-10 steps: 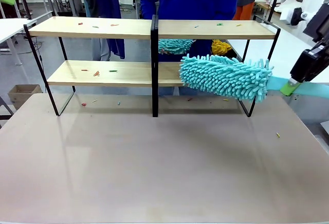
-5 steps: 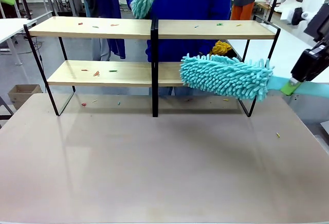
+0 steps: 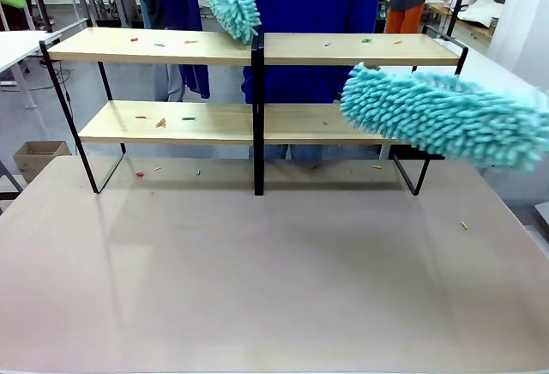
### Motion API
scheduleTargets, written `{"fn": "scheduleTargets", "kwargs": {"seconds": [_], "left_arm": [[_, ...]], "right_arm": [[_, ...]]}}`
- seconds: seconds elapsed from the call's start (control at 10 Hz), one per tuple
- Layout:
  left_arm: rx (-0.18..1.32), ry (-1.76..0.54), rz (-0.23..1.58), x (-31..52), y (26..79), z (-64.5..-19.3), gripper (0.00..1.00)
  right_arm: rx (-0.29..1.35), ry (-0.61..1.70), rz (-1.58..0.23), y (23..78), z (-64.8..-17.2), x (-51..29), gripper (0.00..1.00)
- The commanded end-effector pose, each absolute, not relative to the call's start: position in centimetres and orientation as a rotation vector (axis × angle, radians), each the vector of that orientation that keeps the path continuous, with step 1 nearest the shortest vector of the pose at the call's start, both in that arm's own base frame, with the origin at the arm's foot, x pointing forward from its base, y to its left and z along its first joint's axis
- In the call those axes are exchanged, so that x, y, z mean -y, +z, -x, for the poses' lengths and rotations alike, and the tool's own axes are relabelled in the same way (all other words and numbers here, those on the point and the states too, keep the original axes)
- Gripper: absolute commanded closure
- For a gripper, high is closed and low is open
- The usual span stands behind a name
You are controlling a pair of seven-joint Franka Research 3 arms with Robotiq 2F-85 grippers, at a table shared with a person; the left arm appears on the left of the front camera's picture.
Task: Clean the shelves.
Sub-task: Clean a randomly selected level of the Shelf with the Duster.
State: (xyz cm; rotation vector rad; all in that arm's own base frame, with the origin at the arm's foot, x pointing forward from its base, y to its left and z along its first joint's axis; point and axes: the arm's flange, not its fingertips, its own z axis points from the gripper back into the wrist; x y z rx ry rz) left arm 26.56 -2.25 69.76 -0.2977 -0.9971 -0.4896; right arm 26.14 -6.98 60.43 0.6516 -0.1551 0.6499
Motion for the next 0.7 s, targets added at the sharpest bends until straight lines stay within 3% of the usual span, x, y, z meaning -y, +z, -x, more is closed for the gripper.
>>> {"fn": "scheduleTargets", "kwargs": {"seconds": [0.0, 0.6], "left_arm": [[1.0, -0.496, 0.313, 2.2, 69.7, -26.6, 0.0], [1.0, -0.496, 0.313, 2.2, 69.7, -26.6, 0.0]], "right_arm": [[0.304, 0.686, -0.799, 61.2, -25.0, 10.1, 0.87], [0.542, 0.64, -0.88, 61.0, -24.2, 12.5, 0.87]]}}
